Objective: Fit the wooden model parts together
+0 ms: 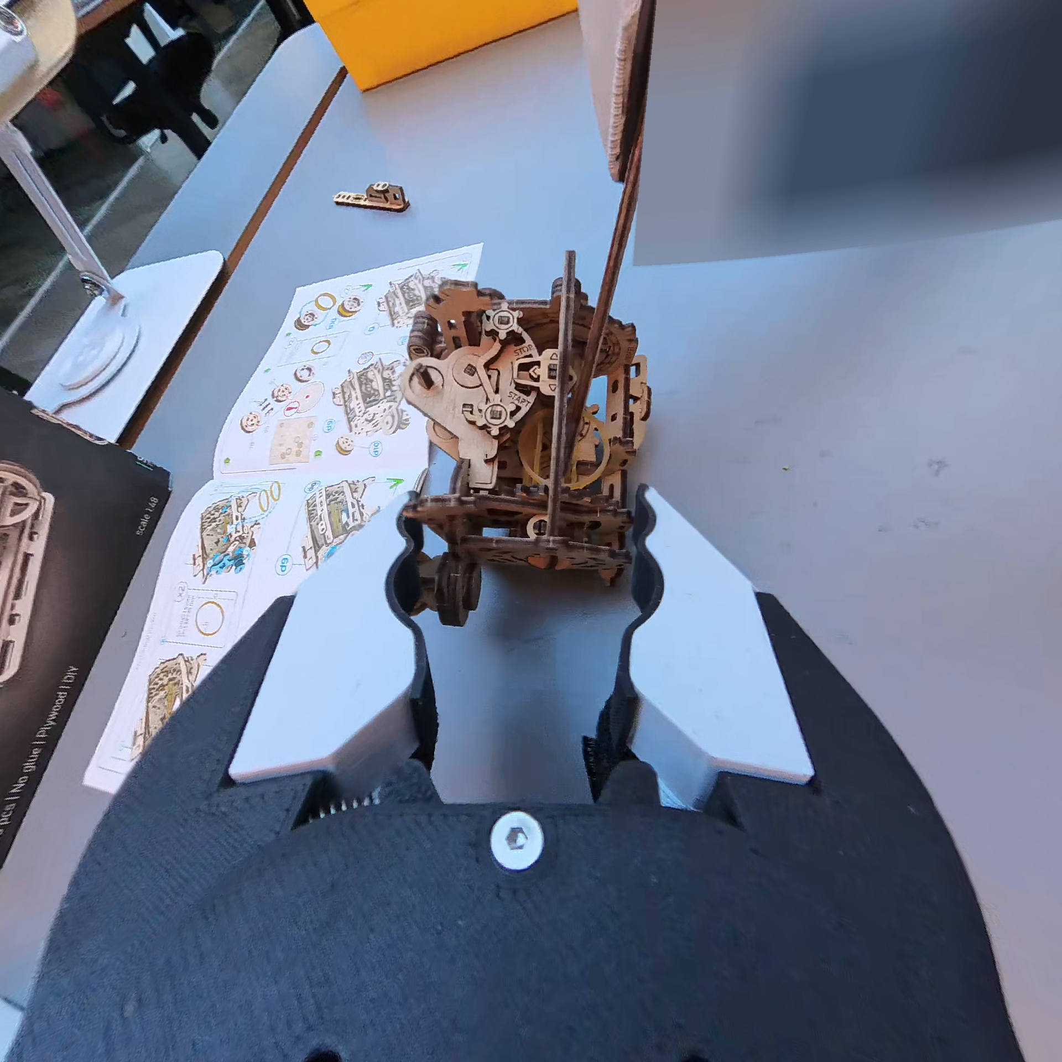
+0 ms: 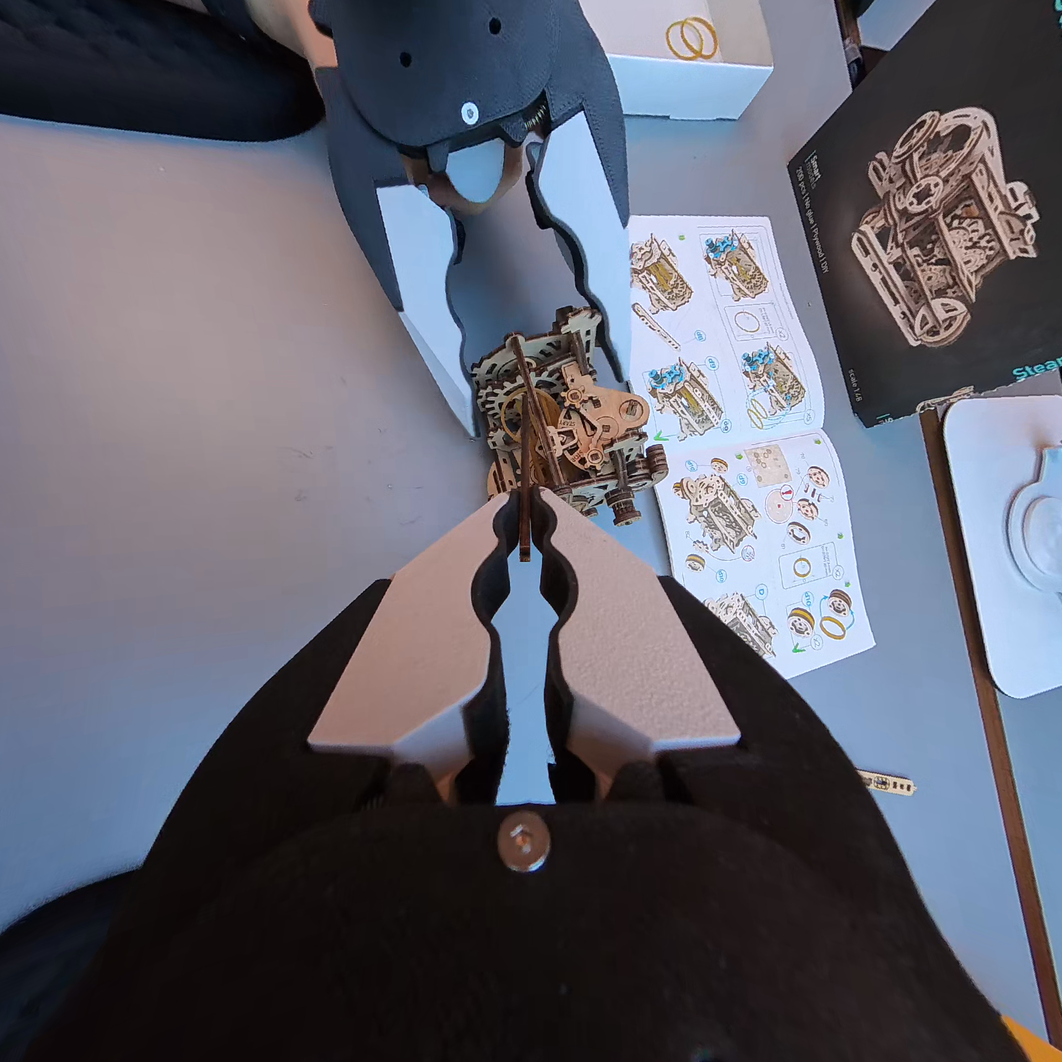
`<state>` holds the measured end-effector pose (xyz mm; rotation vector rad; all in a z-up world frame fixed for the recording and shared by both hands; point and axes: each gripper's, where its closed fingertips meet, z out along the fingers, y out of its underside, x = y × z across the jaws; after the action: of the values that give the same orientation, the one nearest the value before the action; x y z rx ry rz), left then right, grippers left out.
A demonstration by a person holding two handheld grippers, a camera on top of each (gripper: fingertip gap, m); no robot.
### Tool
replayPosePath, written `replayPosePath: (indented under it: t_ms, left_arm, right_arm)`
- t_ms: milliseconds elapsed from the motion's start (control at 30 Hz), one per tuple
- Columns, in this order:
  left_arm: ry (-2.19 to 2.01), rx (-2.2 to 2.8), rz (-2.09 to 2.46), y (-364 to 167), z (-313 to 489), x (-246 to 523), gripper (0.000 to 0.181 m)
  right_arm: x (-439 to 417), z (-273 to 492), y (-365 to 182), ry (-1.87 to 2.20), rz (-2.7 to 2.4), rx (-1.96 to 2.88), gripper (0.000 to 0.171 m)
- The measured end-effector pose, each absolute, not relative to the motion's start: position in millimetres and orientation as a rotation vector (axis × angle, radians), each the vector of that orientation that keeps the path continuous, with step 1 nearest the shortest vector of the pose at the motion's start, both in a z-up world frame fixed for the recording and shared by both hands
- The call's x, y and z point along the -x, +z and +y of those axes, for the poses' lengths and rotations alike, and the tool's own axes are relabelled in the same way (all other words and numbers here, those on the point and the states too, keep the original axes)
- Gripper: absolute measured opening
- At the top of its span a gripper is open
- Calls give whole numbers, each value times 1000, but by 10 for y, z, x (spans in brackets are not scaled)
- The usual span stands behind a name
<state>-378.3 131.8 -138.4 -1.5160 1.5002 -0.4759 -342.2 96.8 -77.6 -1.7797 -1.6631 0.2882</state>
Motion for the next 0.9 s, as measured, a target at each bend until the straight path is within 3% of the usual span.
replayPosePath:
  t_ms: [900]
  left_arm:
    - [-453,1525,1523,-1444,1327,3797,70]
  right_arm:
    - [3430,969,-824,424,-1628,1829,1]
